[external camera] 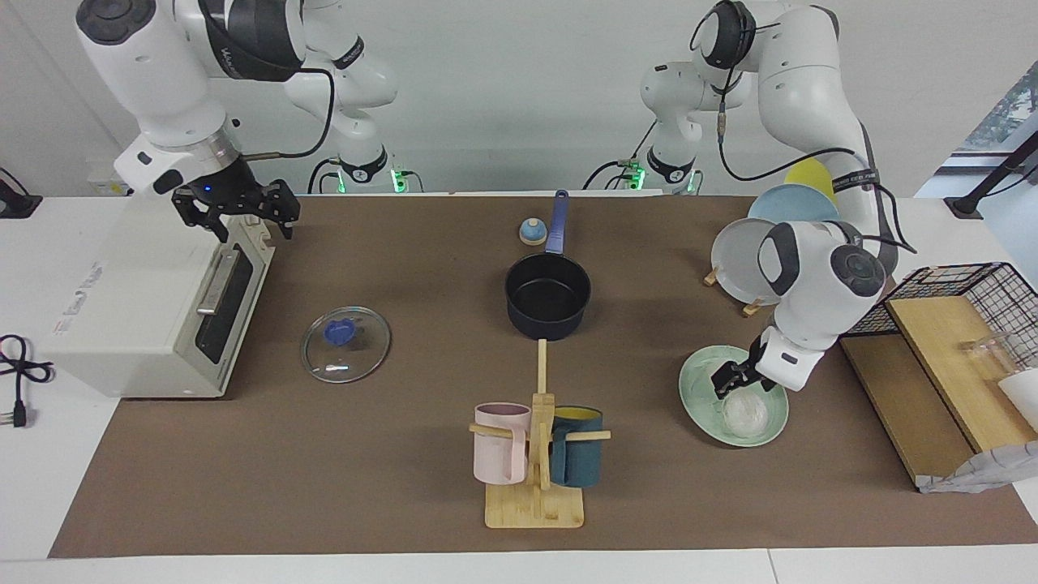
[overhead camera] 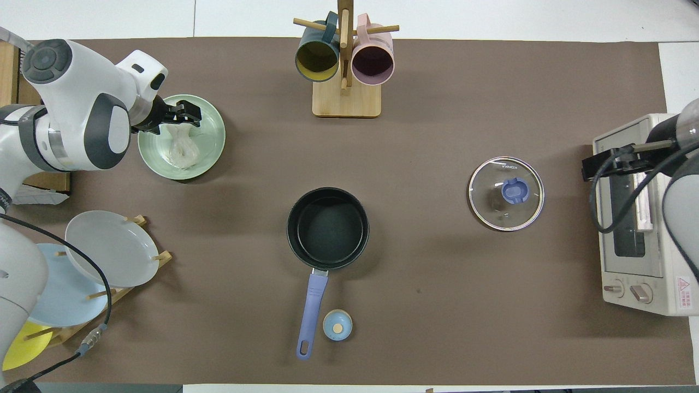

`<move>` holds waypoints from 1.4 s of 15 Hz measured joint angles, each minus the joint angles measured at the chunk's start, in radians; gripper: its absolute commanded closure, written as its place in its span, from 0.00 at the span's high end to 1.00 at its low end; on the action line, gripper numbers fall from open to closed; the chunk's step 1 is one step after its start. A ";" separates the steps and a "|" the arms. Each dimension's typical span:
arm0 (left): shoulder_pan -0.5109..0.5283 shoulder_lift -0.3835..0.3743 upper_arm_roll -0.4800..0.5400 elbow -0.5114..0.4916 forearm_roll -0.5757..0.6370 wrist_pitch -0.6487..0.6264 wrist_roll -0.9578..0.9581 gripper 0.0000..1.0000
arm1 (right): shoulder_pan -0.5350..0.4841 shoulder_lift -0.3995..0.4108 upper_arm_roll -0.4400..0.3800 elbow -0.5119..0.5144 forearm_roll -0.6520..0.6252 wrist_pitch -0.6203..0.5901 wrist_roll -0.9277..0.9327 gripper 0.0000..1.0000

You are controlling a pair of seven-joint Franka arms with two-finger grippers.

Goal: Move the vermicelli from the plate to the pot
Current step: 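Grasp and lift the vermicelli with the left gripper while the right gripper reaches the lid, then carry the vermicelli over the black pot while the right gripper grasps the lid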

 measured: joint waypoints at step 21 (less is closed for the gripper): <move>-0.250 -0.229 -0.038 0.296 -0.097 -0.637 -0.424 0.00 | 0.065 0.123 0.000 -0.464 0.020 0.611 0.086 1.00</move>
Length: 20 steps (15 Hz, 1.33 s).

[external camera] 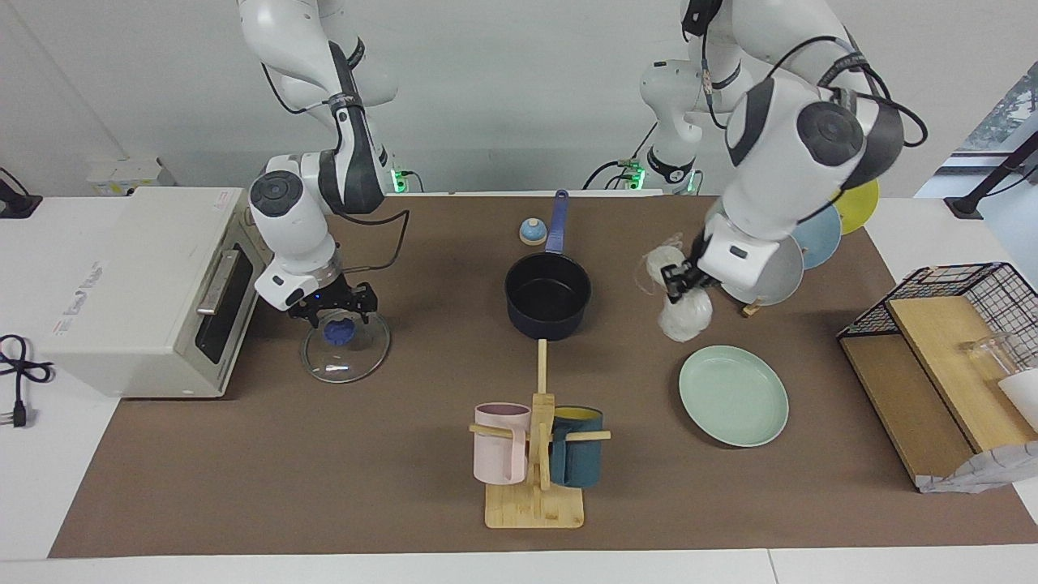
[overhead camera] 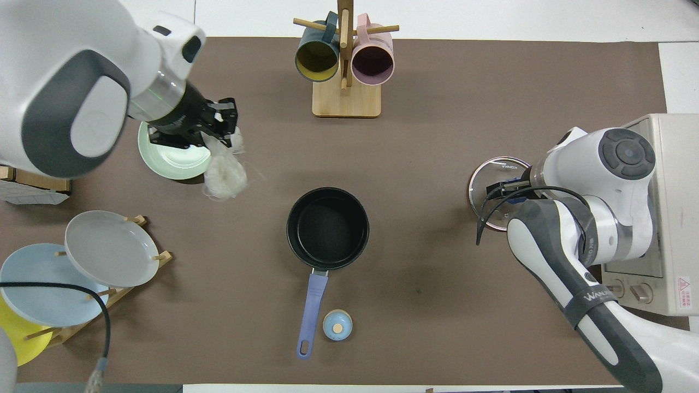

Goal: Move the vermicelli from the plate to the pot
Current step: 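Carry the vermicelli over the black pot while the right gripper grasps the lid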

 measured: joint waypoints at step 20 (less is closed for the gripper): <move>-0.283 -0.159 -0.007 -0.731 -0.006 0.708 -0.205 0.00 | -0.018 0.048 -0.002 -0.001 0.000 0.028 -0.155 0.65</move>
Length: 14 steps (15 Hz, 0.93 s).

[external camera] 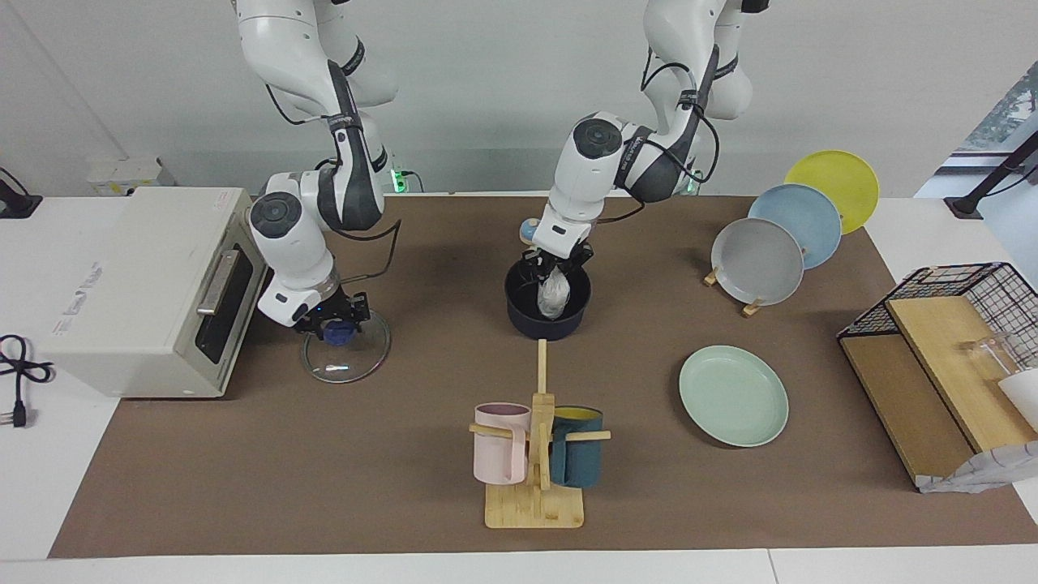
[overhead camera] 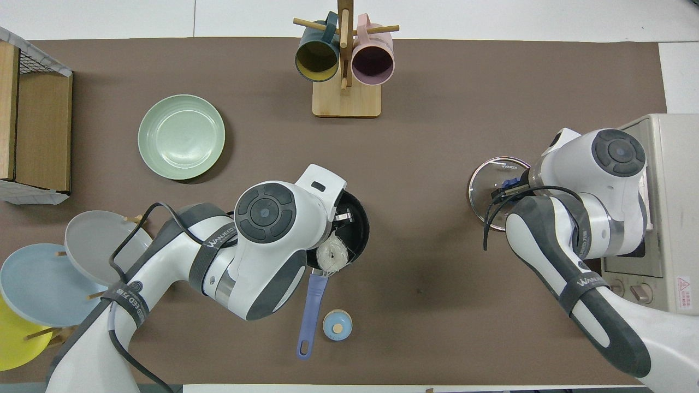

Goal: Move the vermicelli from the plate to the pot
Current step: 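Carry the vermicelli over the black pot while the right gripper grasps the lid, then release the vermicelli into the pot while the right gripper lifts the lid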

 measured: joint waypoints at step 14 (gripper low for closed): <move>0.010 0.026 0.028 0.061 0.001 -0.010 0.040 1.00 | 0.023 0.004 0.003 0.130 0.000 -0.158 -0.001 0.57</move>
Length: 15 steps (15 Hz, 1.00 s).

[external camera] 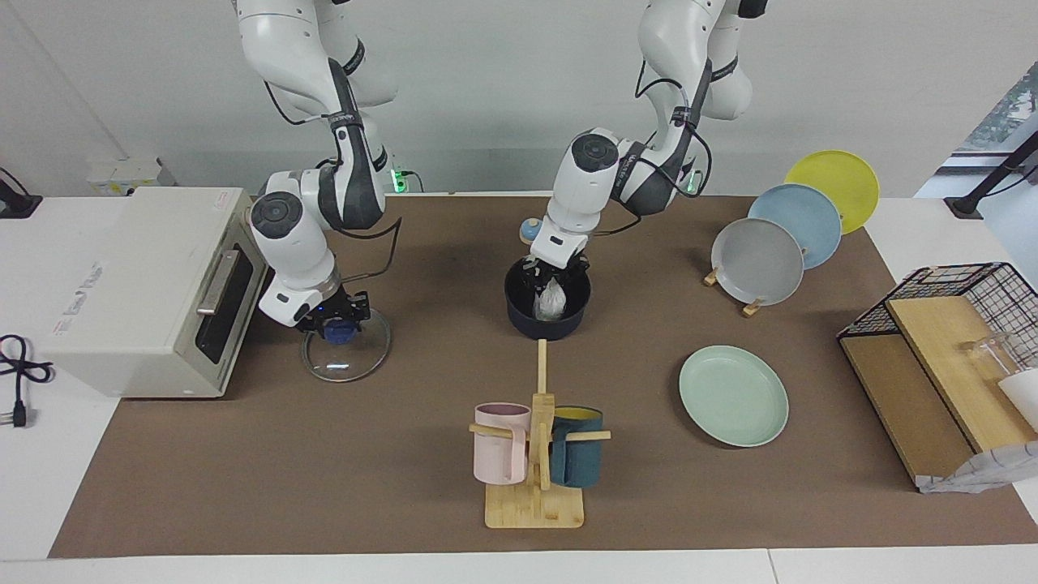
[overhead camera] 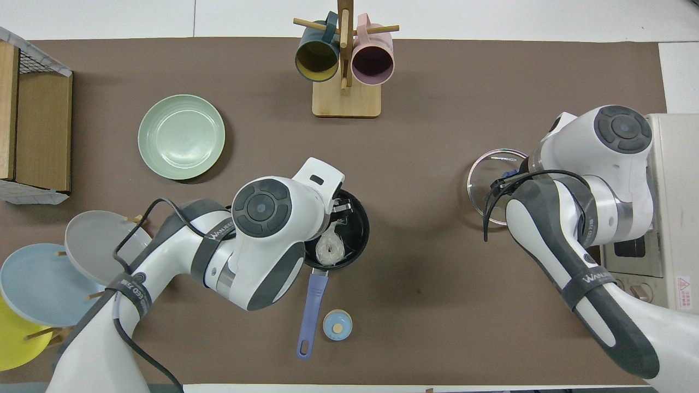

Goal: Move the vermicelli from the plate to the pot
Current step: 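Release the vermicelli into the pot while the right gripper lifts the lid, then lower the glass lid onto the black pot with the right gripper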

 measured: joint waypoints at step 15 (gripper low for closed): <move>0.446 -0.126 0.006 0.332 0.075 -0.589 0.476 1.00 | 0.448 0.037 0.009 0.323 0.012 -0.266 0.634 0.54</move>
